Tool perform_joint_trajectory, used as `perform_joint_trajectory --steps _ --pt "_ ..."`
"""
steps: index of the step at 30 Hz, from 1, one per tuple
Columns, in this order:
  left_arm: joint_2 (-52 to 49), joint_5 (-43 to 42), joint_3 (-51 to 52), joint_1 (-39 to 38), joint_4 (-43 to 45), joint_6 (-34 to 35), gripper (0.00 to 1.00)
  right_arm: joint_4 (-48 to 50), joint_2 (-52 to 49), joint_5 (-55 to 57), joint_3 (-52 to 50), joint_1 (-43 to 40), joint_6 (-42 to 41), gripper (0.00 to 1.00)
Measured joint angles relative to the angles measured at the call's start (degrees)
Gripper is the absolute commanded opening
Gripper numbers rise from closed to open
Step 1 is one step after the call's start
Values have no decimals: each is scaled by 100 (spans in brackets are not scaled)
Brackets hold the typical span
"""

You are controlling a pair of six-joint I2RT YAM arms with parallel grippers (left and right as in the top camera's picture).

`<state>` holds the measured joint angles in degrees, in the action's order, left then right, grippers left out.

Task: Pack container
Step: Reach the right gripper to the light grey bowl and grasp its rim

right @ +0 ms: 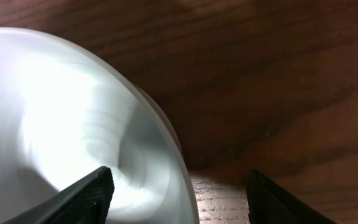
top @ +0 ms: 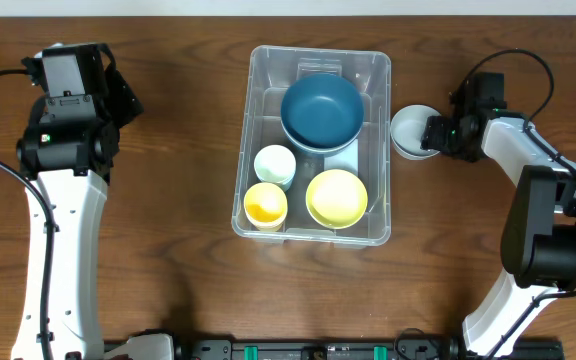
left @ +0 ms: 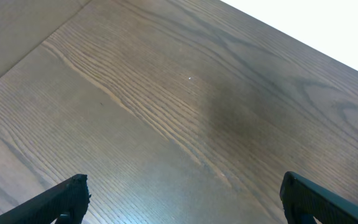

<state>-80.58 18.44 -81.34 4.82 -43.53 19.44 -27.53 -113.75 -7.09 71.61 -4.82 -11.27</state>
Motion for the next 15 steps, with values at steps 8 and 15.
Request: perform_joint_trajectory --steps 8,15 --pt "0 0 0 0 0 -2 98 17 0 -2 0 0 28 55" --pt "0 0 0 2 0 -2 98 17 0 -2 0 0 24 34"
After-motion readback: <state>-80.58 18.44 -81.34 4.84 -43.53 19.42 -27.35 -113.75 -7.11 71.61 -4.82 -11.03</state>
